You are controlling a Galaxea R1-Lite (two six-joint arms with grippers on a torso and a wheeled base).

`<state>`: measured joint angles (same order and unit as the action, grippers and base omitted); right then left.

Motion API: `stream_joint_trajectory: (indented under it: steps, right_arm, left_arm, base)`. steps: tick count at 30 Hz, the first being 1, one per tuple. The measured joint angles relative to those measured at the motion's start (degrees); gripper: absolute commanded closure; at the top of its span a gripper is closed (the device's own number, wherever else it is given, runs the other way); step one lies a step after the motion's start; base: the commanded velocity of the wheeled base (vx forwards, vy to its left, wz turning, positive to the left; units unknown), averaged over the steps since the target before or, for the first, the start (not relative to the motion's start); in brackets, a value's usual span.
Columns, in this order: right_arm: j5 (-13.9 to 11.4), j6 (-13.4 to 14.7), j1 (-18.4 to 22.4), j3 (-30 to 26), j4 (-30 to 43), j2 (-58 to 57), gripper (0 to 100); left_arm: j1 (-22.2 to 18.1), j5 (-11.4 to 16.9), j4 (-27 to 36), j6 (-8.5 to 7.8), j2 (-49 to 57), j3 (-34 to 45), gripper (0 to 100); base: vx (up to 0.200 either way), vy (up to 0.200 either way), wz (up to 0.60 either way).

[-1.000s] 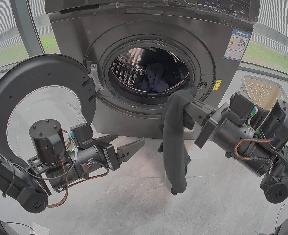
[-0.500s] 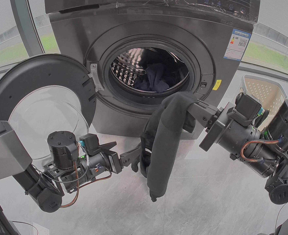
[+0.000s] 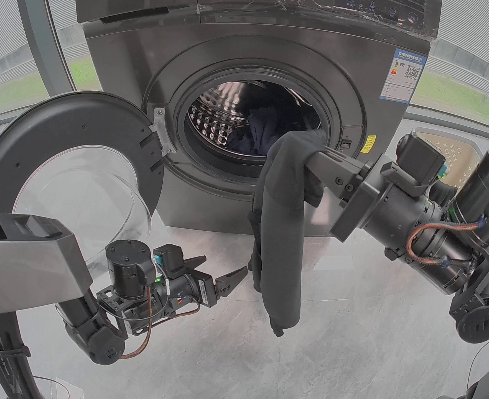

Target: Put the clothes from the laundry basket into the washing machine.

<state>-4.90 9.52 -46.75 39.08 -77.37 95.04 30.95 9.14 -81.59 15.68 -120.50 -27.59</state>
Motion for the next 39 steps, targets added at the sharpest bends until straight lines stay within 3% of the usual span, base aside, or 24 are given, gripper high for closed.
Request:
stream_joint_trajectory:
  steps: [12, 39]
  right_arm:
    - [0.2, 0.1, -0.5, -0.4, 0.0, -0.3, 100]
    - [0.4, 0.1, -1.2, 0.1, 0.0, -0.1, 100]
  left_arm:
    - [0.4, -1.3, -3.8, -0.16, -8.2, -4.8, 0]
    - [1.8, -1.1, -3.7, -2.05, -20.0, -17.6, 0]
  base:
    - [0.0, 0.0, 0.0]
    - [0.0, 0.0, 0.0]
